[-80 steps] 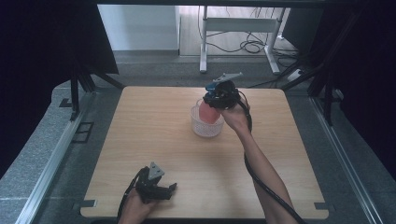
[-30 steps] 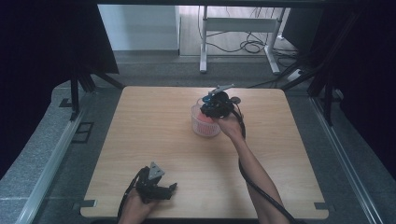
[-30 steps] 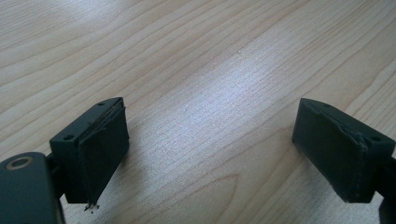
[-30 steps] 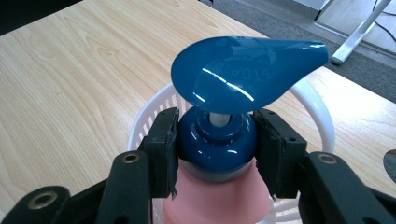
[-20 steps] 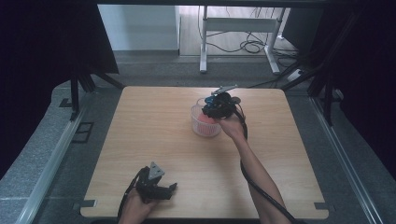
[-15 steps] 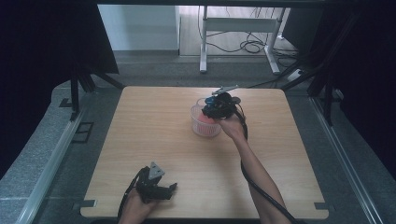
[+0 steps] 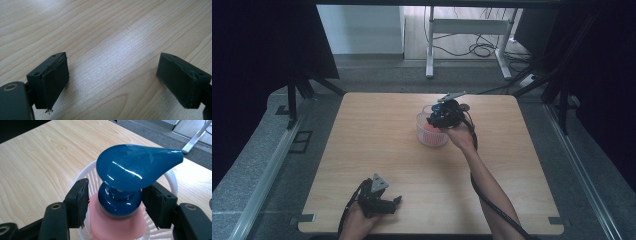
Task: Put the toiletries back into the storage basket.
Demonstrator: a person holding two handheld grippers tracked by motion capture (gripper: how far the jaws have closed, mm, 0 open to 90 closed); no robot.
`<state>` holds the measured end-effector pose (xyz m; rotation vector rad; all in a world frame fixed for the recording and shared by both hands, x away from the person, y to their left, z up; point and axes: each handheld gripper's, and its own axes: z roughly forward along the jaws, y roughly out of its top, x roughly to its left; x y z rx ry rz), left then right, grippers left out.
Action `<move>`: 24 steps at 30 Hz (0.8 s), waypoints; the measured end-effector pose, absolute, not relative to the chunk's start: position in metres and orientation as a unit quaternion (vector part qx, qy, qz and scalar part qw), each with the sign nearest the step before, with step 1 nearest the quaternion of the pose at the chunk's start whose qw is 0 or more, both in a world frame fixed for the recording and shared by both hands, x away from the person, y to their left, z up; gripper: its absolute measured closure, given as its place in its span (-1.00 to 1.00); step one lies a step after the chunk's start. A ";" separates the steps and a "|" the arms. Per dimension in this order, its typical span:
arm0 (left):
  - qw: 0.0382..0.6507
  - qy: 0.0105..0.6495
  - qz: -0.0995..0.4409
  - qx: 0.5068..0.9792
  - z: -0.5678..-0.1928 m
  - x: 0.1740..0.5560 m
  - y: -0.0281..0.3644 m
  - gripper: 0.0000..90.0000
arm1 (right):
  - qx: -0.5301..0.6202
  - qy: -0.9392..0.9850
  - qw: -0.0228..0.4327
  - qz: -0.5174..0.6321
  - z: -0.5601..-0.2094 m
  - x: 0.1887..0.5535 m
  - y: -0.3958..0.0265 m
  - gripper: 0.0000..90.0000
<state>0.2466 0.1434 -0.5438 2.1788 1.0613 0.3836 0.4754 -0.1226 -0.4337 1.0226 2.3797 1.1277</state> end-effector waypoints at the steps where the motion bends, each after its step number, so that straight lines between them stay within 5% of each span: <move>1: 0.337 0.407 0.147 0.836 -0.544 0.247 0.143 -0.77 | 0.357 0.832 0.157 0.394 -0.433 0.475 -0.123 -0.16; 24: 0.338 0.408 0.147 0.835 -0.544 0.247 0.143 -0.77 | 0.350 0.833 0.154 0.399 -0.423 0.462 -0.129 -0.41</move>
